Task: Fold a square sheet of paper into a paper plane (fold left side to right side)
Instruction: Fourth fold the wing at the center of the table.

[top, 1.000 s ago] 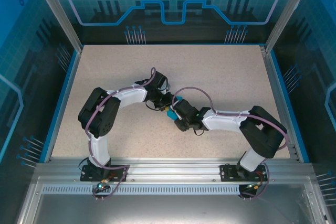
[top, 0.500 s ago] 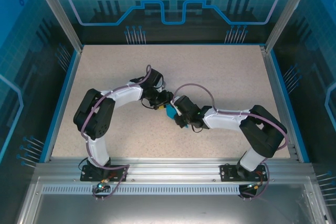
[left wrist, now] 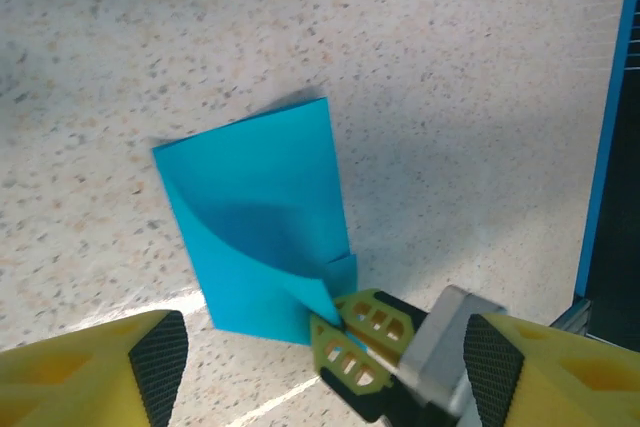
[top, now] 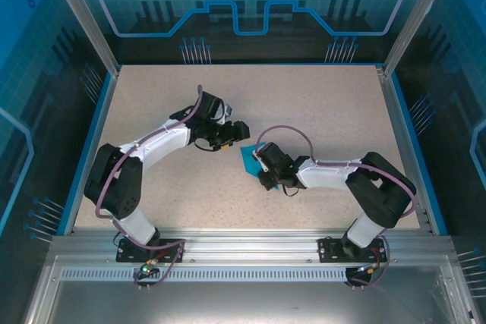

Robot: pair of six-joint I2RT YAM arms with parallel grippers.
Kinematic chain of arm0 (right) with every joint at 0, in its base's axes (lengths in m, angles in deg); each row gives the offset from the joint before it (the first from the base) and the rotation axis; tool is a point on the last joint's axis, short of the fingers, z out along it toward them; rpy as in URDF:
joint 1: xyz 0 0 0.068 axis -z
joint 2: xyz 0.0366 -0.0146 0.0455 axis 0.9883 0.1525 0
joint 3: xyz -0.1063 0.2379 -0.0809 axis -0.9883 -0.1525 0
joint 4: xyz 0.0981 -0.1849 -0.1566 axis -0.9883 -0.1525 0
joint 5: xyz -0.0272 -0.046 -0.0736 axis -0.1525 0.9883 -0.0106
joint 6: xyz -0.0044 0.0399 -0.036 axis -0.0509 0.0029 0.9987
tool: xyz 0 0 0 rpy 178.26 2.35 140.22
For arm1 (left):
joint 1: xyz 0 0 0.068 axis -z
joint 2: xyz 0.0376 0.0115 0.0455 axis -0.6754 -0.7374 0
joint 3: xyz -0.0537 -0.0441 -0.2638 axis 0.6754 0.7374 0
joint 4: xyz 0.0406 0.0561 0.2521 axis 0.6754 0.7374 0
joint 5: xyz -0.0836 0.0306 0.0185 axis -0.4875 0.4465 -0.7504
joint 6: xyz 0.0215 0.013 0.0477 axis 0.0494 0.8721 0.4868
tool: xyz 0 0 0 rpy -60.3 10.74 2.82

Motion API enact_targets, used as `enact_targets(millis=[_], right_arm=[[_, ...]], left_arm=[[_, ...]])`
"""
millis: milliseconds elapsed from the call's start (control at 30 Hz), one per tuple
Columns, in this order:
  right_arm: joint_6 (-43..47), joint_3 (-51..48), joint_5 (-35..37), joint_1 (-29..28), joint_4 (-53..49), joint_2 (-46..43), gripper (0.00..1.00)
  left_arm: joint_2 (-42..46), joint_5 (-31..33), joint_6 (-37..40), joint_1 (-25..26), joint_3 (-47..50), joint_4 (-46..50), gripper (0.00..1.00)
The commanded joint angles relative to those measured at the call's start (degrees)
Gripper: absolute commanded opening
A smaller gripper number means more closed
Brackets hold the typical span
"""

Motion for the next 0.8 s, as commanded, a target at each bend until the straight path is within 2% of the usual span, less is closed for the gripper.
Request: enact_targets(millis=[0,333,567,767], right_arm=[[-1.46,-1.70,-3.21,1.27,-0.02,-1.99,0.13],[-2.34,-3.18,-13.58,4.78,2.48,-3.96,0.12],[-3.60,-4.47,-21.08,9.08,4.93,-3.60,0.12],[-4.22,-5.43,-24.14,11.38,5.97,-3.19,0.12]], left_arm=[[2.87,0.73,0.09,-1.09,3.38,0.21,0.75],[1.12,-3.99,-4.85,1.59,11.52,-10.15,0.62],[-4.22,-4.12,-6.11,5.28,8.54,-11.68,0.45],[-8.80,-3.97,-6.77,7.49,5.55,-11.87,0.42]])
